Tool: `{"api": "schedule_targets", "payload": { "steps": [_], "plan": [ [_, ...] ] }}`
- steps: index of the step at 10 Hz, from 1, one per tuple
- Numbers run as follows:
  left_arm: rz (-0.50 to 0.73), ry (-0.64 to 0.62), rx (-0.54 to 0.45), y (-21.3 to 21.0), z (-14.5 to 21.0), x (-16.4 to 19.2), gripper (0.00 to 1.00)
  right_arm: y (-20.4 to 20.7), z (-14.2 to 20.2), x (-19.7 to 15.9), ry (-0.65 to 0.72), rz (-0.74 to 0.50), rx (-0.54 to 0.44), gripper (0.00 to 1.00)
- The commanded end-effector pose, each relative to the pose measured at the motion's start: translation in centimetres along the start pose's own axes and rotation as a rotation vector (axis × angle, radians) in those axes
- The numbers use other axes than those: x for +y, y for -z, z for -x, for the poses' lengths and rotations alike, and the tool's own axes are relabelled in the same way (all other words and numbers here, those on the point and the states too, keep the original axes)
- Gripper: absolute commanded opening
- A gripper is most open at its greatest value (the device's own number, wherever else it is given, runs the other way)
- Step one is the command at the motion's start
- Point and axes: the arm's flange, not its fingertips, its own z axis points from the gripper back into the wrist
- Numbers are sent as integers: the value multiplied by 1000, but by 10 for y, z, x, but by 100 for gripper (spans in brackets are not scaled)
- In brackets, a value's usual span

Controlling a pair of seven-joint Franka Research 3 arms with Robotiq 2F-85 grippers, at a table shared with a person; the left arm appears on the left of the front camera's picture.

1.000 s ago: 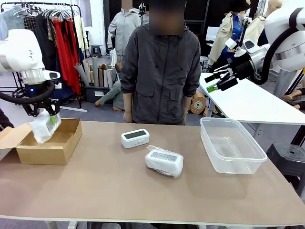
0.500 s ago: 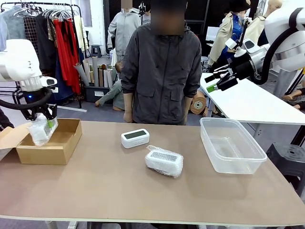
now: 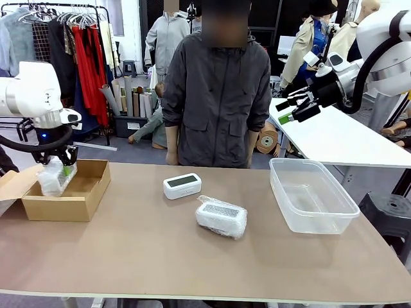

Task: Separate and place wrapped and unwrapped clocks.
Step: If the picked Digital clock is wrapped, place it in the Package Box ; if not, place it in the Organizing box.

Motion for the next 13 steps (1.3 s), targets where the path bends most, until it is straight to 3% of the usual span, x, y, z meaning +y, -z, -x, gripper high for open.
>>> {"api": "schedule_targets", "payload": {
  "steps": [1,13],
  "plan": [
    [-40,-21,-13,3,-3,-3,0,-1,-2,0,-3,4,-1,100],
    [-99,-19,39,39,-11,-8,0,-1,-2,0,-3,4,-1,100]
  ]
}}
